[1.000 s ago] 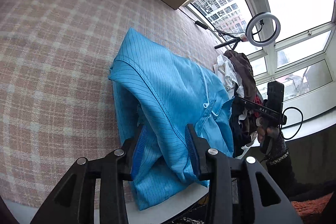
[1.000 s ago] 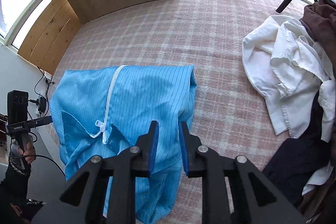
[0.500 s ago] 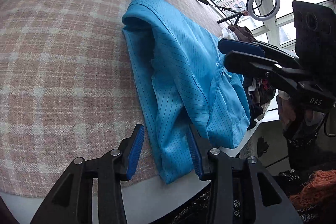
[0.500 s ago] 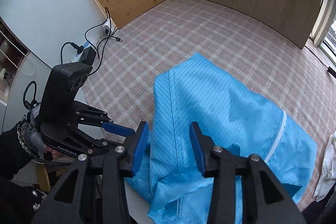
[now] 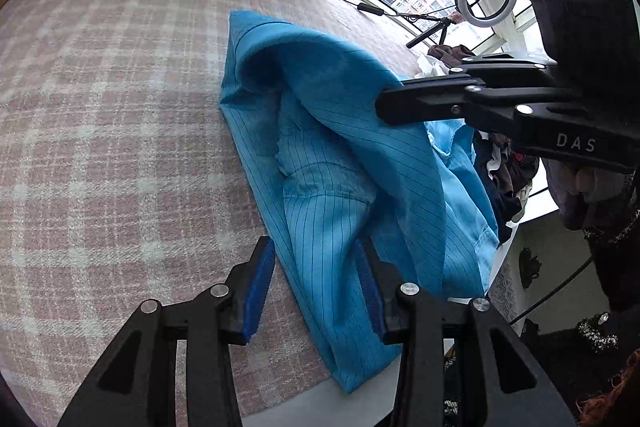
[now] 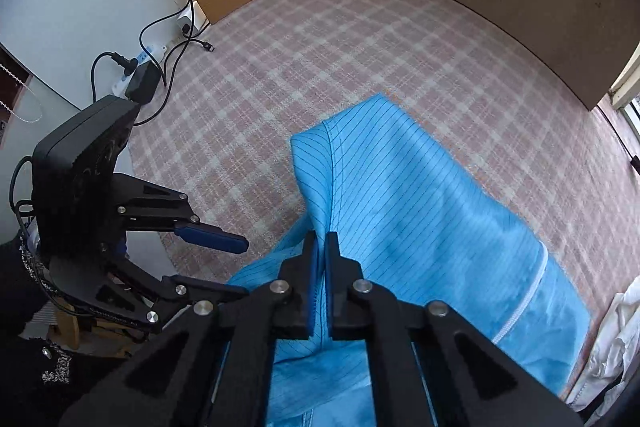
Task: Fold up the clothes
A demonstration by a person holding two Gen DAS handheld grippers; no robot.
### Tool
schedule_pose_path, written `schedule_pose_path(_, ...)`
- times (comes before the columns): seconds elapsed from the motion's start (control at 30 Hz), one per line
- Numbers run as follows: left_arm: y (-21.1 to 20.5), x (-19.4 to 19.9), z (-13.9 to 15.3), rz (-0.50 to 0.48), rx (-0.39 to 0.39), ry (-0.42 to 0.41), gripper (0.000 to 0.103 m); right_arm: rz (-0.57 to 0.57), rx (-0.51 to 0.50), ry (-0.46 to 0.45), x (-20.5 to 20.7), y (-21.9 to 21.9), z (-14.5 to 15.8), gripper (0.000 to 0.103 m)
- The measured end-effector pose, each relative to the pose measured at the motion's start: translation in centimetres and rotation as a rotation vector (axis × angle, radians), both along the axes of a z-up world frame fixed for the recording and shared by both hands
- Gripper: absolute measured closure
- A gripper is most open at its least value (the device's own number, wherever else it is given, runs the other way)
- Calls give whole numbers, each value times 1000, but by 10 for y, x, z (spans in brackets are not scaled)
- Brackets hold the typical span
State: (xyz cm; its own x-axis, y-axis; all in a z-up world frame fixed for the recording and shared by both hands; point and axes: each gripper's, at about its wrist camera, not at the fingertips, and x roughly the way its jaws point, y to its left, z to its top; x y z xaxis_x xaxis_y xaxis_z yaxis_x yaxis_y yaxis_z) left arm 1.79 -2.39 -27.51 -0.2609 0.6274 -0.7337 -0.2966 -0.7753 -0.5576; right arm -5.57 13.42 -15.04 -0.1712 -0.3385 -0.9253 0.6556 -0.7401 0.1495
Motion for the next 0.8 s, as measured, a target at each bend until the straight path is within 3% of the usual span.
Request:
schedule_pose_path(0.13,16,-20,0,-35,-5,28,64,-28,-25,13,2,14,18,100)
schedule_pose_path(0.23,21,-31,-10,20,-182,66,70,-48,-46,-3,2,19,19,100)
schedule_pose_path(0.33,1,-33,-12,91,-122,35,71,-61,-55,-9,3,17,12,100)
schedule_pose_path(0.43,-12,-24,-2,103,-98,73,72,-58,-46,-23,4,14,3,100)
schedule_pose_path(0.6,-38,-6,21,119,-109,100,72,-76,-63,-68,13,27,-7,100)
schedule_pose_path(0.7,-51,-2,38,132,-42,93,72,-186,-111,-44,25,70,0,100)
schedule_pose_path(0.8,-51,-6,55,124,36,84,69,-383,-145,-20,42,140,2,96)
